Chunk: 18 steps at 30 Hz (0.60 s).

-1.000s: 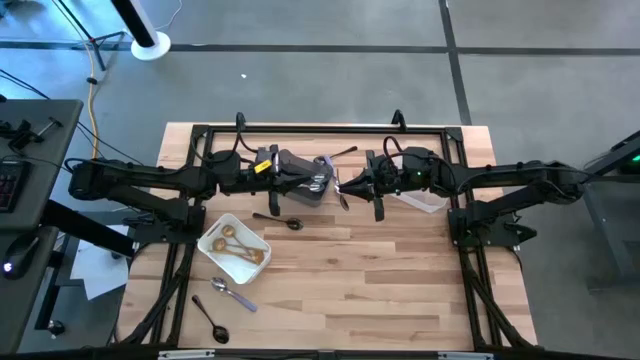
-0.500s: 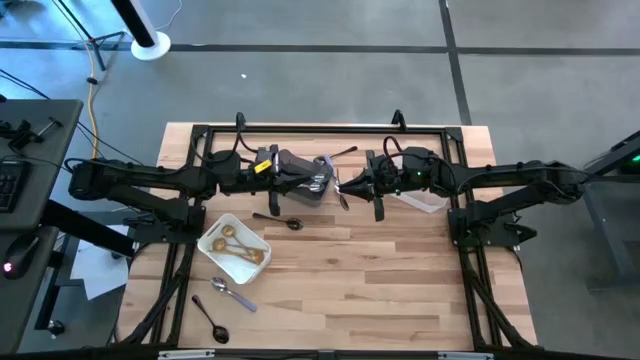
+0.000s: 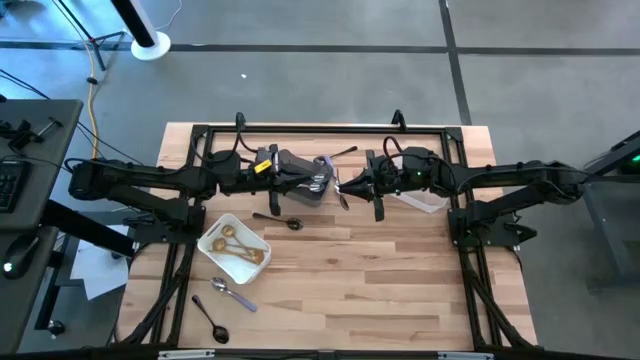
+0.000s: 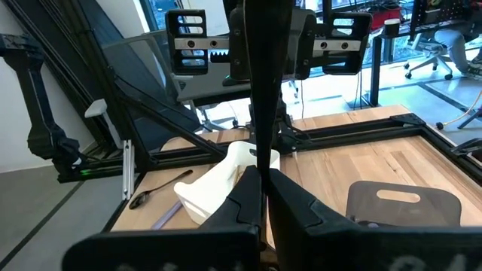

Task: Sort silverware by color (type)
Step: Put the top right black spoon into the transparent bin

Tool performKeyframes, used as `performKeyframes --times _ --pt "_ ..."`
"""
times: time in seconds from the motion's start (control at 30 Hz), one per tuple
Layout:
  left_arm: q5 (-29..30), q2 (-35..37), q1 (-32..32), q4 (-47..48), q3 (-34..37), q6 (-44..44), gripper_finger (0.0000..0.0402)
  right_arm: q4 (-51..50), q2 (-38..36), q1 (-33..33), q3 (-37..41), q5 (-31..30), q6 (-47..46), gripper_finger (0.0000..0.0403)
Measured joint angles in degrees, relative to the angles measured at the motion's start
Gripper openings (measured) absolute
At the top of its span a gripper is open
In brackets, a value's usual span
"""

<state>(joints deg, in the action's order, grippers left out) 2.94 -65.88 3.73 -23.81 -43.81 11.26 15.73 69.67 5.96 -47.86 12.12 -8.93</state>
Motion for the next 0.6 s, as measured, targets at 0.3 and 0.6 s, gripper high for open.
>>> performKeyframes --times 0.3,0.6 --pt "0.5 0.0 0.0 0.0 0.0 0.0 0.0000 0.0 0.0 0.0 0.0 0.0 0.0 0.0000" --pt "0.5 0.0 0.0 0.1 0.0 0.0 0.0000 -11.4 -3.1 3.3 -0.1 0.0 -1.1 0.0000"
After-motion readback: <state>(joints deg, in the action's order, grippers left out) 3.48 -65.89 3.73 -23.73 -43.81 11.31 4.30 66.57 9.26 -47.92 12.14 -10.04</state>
